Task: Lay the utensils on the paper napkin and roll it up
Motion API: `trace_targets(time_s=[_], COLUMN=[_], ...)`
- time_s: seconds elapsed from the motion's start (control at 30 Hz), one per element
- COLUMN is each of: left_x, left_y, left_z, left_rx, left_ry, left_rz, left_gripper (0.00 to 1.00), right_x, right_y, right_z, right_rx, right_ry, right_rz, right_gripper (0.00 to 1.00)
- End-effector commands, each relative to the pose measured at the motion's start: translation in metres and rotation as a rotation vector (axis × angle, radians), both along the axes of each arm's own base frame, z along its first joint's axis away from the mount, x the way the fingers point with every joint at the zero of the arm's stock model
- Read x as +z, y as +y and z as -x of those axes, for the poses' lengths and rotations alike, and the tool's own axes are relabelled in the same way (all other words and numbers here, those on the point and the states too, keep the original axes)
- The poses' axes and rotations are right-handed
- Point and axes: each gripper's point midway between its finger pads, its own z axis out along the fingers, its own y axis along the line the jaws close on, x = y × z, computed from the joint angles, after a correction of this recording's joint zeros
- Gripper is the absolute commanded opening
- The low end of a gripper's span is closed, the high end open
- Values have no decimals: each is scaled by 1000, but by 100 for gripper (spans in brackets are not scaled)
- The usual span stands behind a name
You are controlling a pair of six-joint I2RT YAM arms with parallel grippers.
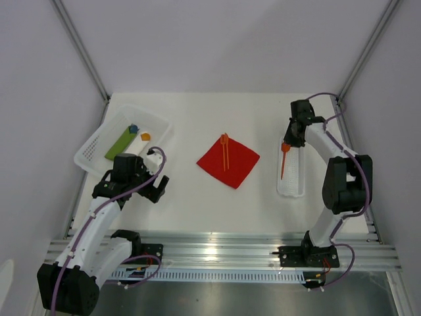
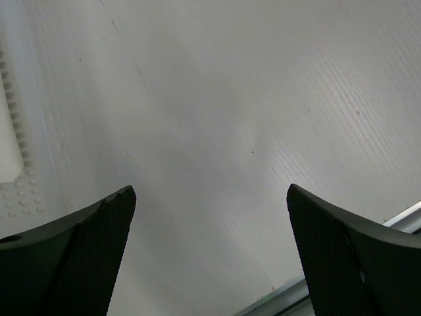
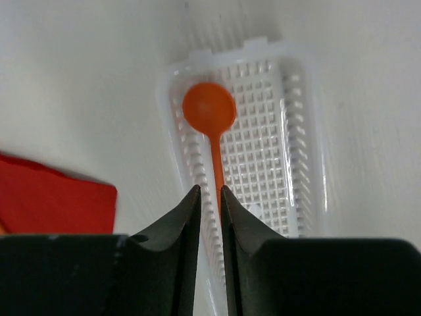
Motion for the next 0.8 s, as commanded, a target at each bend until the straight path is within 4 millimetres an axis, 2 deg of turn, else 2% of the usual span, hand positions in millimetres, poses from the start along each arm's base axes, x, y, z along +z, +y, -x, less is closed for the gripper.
trace_targets(time_s=[0.0, 0.33, 0.57, 0.77], left_x=[3, -2, -1, -2], left_y=[-1, 1, 1, 0], left_z=[-5, -4, -5, -5], left_rx=[4, 13, 13, 12], left_ry=[-23, -6, -5, -3], left_rz=[4, -7, -8, -7], left_gripper=[100, 99, 100, 99], right_x=[-26, -74, -90, -97], right_y=[16, 14, 9, 4], right_z=[7, 13, 13, 17], right_rx=[69, 66, 53, 46], right_ry=[53, 146, 169, 174], right_rz=[-21, -6, -5, -24], right_gripper=[22, 23, 22, 22])
